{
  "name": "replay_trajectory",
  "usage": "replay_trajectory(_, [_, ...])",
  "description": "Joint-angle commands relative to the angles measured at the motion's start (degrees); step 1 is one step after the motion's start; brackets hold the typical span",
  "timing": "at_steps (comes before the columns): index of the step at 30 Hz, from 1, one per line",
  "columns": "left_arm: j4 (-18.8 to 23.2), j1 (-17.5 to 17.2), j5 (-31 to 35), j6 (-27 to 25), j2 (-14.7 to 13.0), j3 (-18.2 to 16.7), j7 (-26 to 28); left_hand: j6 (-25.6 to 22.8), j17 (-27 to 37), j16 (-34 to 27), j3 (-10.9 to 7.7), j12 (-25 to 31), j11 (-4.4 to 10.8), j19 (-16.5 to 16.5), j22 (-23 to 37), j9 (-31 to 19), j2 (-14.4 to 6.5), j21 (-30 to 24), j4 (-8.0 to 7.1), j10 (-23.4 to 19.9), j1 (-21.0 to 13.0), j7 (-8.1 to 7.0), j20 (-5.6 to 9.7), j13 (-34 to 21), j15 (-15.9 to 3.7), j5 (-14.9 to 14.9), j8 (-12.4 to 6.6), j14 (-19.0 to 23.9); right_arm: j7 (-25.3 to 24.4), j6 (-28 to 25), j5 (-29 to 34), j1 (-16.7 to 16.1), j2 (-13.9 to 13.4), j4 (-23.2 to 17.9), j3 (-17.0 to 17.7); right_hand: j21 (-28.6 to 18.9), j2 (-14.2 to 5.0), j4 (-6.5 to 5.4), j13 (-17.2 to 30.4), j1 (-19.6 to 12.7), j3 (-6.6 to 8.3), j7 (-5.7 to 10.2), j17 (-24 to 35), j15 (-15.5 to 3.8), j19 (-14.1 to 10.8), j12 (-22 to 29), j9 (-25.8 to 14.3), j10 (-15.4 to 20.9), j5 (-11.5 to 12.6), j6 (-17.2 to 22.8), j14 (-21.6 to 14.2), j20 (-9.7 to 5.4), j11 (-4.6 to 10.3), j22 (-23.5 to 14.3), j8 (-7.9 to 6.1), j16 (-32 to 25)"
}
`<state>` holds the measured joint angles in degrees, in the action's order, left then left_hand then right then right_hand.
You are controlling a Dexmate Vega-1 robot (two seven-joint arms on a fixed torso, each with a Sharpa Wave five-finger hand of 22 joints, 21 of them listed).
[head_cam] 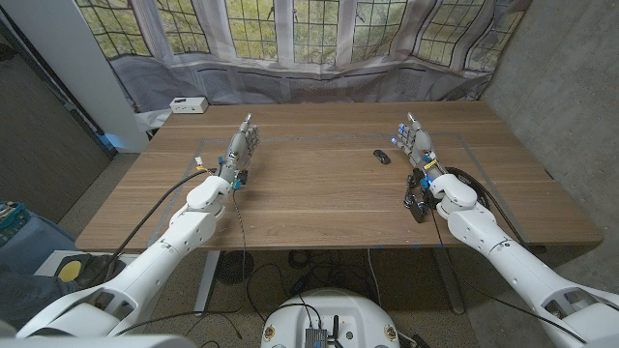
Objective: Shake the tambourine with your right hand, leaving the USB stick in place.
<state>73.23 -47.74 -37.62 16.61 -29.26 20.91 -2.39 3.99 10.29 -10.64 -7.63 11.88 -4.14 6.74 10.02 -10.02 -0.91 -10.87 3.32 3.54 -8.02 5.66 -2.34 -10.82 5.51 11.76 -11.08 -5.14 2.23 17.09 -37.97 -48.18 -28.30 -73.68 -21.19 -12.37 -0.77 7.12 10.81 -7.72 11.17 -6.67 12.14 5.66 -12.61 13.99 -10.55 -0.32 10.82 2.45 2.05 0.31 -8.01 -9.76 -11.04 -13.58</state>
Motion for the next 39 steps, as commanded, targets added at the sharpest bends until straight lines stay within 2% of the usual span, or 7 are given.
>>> replay_trajectory(1, [0.09,-0.26,-0.40,-0.09,-0.45,-0.36,-0.10,-0.30,0.06,-0.53,-0.48,0.49,-0.46,0.49,0.24,-0.18,-0.18,-0.33,-0.05,-0.43,-0.47,0.41,0.00,-0.26,0.26,0.19,-0.34,0.47,1.11,1.82,-0.66,-0.14,1.14,1.34,-0.01,-0.31,-0.08,0.00,0.08,-0.64,0.45,-0.29,0.27,0.48,-0.59,0.32,-0.09,0.27,0.34,0.19,-0.26,0.13,-0.40,-0.15,-0.34,-0.18])
replay_trajectory(12, [1.99,-1.15,-0.43,0.03,-0.80,-0.48,0.16,-1.31,0.05,-0.80,-0.60,0.90,-0.63,0.29,0.24,-0.19,-0.48,-0.42,0.10,-1.67,-0.73,0.30,-0.28,-0.26,0.55,0.17,-0.55,1.57,0.80,4.96,0.41,-1.31,0.71,0.11,0.59,-0.57,-0.32,0.22,0.09,-1.16,0.60,0.25,0.21,0.21,-2.13,0.65,-0.09,1.70,0.29,1.17,-1.75,0.04,-0.12,-0.16,-0.49,-0.45])
replay_trajectory(22, [2.78,-1.63,-0.77,0.18,-1.31,-0.94,-0.02,-2.75,0.03,-0.93,-0.74,1.15,-1.04,-0.50,0.23,-0.20,-0.79,-0.69,0.27,-2.60,-1.03,0.65,-0.50,-0.25,0.73,0.12,-0.86,2.46,0.72,4.87,0.66,-1.79,0.18,-1.07,0.57,-0.60,-0.44,0.29,0.11,-1.37,0.60,0.23,0.23,0.20,-3.00,0.87,-0.12,2.82,0.23,2.75,-2.59,-0.02,-0.04,-0.17,-0.88,-0.53])
replay_trajectory(25, [3.62,-2.08,-0.67,-0.21,-1.90,-1.09,0.26,-4.06,0.05,-1.28,-0.88,1.47,-1.55,-3.60,0.29,-0.19,-1.10,-1.71,0.54,-4.01,-1.40,1.05,-0.86,-0.26,0.76,-0.02,-0.89,4.37,0.84,4.89,0.61,-1.85,0.16,-1.40,0.53,-0.63,-0.49,0.28,0.11,-1.39,0.60,0.28,0.25,0.19,-3.28,0.90,-0.13,3.02,0.22,2.82,-3.01,0.03,-0.02,-0.17,-0.84,-0.65])
replay_trajectory(29, [4.77,-2.57,-0.76,-0.84,-2.52,-1.17,0.33,-5.02,0.06,-1.37,-0.90,1.64,-1.65,-5.46,0.32,-0.18,-1.15,-2.22,0.73,-4.88,-1.61,1.13,-0.97,-0.26,0.88,-0.12,-0.95,5.39,0.24,5.13,0.95,-2.25,-0.09,-2.42,0.70,-0.81,-0.66,0.13,0.16,-1.25,0.54,0.40,0.42,-0.08,-4.30,1.20,-0.15,4.16,0.17,3.05,-4.25,0.03,-0.09,-0.18,-0.75,-1.06])
replay_trajectory(39, [6.68,-3.63,-0.02,-0.60,-3.32,-1.25,0.97,-5.78,0.07,-1.04,-0.96,1.49,-1.75,-4.24,0.31,-0.18,-1.24,-1.51,0.93,-4.94,-1.84,1.29,-0.90,-0.27,0.94,-0.20,-0.94,5.27,0.56,6.94,0.78,-4.41,-1.28,-4.84,1.67,-0.97,-0.71,0.18,0.24,-1.35,0.45,0.52,0.66,-0.38,-5.72,1.50,-0.17,5.57,0.13,4.72,-5.75,-0.04,0.01,-0.22,-1.07,-1.47])
